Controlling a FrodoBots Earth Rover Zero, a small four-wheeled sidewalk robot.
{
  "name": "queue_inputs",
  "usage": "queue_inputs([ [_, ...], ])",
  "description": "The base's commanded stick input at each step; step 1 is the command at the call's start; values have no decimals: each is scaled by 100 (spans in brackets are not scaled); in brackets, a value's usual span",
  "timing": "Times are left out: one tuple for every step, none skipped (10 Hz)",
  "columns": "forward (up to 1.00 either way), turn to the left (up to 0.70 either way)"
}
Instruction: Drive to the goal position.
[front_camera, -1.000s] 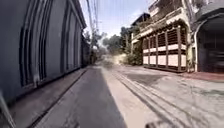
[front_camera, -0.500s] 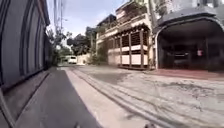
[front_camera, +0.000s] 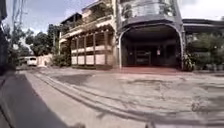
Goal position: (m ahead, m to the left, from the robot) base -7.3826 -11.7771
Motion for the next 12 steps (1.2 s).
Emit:
queue_inputs([
  [3,-42],
  [3,-42],
  [3,-42],
  [3,-42],
  [3,-42],
  [3,-42],
  [3,-42],
  [3,-42],
  [3,-42],
  [3,-41],
  [3,-41],
  [3,-41],
])
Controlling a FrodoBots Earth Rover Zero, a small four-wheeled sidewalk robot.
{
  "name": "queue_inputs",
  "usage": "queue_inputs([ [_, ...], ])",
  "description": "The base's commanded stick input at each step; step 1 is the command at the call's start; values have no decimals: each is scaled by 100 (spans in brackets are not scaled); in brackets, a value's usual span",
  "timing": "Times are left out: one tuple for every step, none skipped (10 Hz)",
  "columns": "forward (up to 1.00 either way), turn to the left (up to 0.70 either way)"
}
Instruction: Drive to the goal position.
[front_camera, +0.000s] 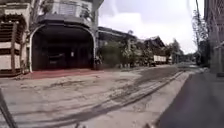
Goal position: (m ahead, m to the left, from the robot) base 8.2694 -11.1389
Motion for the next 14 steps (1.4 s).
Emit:
queue_inputs([
  [3,-41],
  [3,-41],
  [3,-41],
  [3,-41],
  [3,-41],
  [3,-41],
  [3,-41],
  [3,-41],
  [3,5],
  [3,5],
  [3,5],
  [3,5],
  [3,5],
  [3,5],
])
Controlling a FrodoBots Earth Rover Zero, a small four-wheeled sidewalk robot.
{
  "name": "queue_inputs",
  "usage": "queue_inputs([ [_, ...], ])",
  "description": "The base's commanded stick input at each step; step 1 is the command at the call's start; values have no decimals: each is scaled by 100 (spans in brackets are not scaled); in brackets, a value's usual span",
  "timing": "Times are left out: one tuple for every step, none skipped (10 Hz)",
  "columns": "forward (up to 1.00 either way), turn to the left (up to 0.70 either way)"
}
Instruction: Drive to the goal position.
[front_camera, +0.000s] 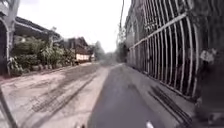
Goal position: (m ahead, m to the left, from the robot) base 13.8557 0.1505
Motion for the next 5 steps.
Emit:
queue_inputs([
  [3,5],
  [3,5],
  [3,5],
  [3,5],
  [3,5],
])
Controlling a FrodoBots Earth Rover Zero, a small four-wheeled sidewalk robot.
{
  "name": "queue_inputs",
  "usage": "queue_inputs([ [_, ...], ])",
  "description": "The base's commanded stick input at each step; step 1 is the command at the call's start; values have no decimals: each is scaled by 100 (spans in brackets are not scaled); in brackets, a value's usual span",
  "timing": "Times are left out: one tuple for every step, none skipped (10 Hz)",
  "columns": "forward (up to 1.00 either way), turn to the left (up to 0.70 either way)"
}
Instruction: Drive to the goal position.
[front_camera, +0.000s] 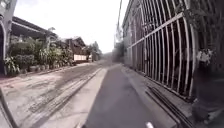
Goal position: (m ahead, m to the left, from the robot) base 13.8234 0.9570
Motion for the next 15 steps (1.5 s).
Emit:
queue_inputs([
  [3,5],
  [14,6],
  [39,4],
  [45,3],
  [45,3],
  [45,3],
  [45,3],
  [45,3],
  [55,2],
  [60,2],
  [60,2],
  [67,1],
  [70,1],
  [70,1],
  [70,1],
])
